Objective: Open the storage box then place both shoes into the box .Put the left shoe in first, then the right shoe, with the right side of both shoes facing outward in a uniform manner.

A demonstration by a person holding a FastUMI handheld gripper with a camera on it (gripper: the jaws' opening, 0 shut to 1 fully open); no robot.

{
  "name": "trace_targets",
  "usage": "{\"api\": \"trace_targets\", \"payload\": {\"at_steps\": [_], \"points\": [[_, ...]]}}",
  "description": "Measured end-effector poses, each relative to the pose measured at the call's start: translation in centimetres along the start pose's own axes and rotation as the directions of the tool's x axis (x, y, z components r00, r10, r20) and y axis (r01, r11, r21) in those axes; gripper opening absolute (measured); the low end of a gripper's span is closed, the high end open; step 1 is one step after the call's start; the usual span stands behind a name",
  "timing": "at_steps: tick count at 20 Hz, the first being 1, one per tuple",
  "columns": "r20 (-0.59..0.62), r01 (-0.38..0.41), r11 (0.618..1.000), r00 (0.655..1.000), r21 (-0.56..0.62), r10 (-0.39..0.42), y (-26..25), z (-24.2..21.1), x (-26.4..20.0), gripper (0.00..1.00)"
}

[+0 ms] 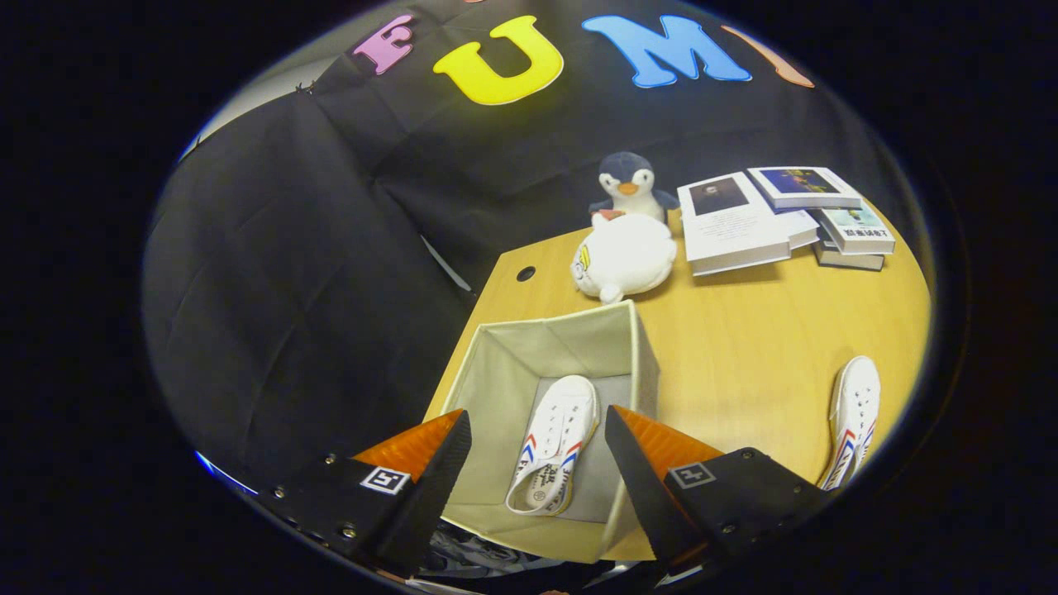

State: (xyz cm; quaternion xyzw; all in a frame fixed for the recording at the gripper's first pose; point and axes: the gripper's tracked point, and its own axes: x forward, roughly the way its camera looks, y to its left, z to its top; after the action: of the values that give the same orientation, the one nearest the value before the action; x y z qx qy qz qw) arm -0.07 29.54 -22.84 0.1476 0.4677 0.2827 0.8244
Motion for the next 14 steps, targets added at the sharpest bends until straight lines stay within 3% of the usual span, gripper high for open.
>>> {"api": "trace_targets", "payload": {"at_steps": [14], "points": [[0.067, 0.180, 0.978, 0.980, 0.108, -0.188, -15.7, -0.3, -8.9, 0.98]]}}
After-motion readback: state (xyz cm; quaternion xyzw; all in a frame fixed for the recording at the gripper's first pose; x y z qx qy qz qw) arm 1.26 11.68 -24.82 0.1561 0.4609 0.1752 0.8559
